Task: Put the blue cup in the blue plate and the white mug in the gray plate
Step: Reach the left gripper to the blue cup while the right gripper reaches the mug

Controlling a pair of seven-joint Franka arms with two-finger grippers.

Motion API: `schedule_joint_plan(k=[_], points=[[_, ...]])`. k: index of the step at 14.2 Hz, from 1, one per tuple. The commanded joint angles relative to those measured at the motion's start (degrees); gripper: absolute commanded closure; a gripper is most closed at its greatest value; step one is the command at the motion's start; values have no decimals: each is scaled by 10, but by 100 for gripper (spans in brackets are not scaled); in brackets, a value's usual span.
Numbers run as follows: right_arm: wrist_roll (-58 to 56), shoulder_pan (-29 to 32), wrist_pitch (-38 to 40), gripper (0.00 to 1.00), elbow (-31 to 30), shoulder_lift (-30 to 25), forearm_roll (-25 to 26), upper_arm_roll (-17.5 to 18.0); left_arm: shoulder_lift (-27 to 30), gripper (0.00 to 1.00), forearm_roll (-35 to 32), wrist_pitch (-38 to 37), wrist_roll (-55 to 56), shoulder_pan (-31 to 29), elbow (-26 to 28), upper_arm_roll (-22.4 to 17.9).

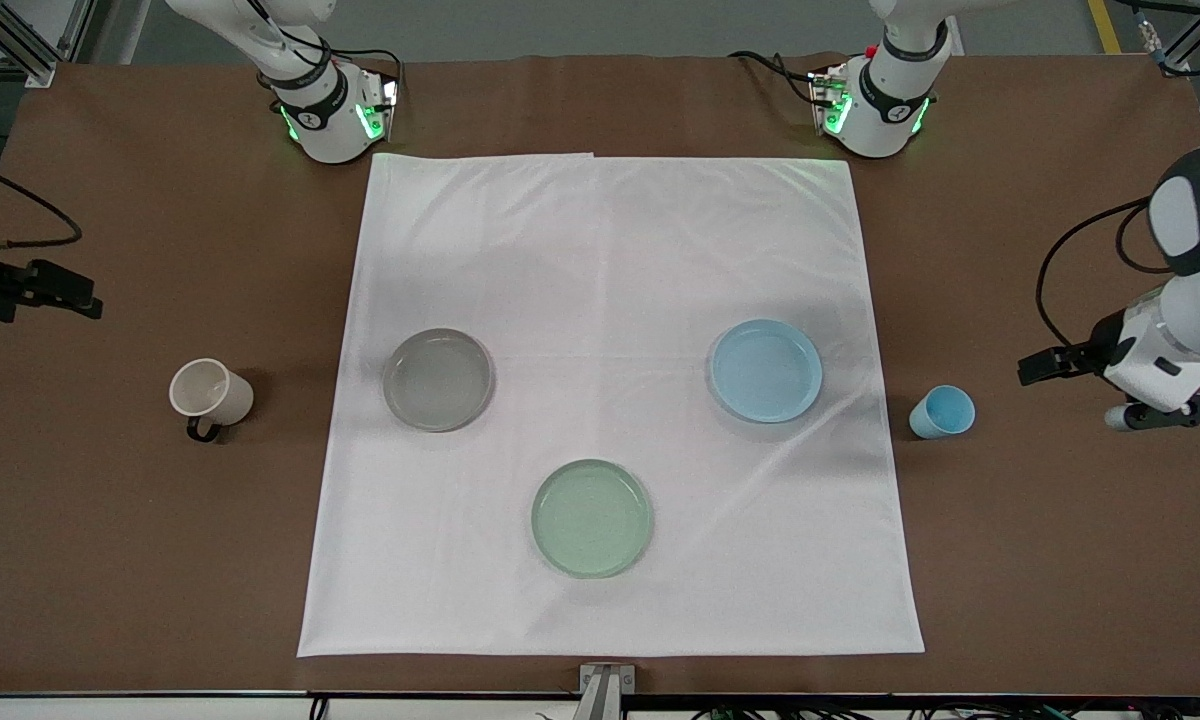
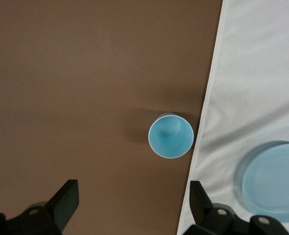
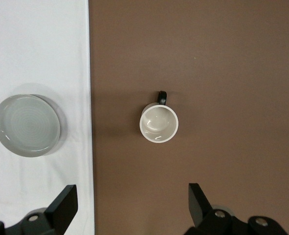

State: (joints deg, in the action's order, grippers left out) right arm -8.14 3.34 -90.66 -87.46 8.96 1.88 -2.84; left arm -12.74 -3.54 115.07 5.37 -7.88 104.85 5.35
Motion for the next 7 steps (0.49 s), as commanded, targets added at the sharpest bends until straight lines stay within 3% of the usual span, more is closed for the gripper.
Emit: schedule_joint_plan(k=[1, 4, 7], points=[[-2, 22, -48, 0, 2, 71, 11, 3, -9, 1, -5, 95, -4, -14, 76, 4], [-39, 49, -154, 0, -30, 134, 2, 4, -54, 19, -5, 113, -6, -13, 77, 4], [-42, 60, -244, 0, -38, 200, -1, 4, -86, 27, -5, 135, -7, -13, 77, 5]])
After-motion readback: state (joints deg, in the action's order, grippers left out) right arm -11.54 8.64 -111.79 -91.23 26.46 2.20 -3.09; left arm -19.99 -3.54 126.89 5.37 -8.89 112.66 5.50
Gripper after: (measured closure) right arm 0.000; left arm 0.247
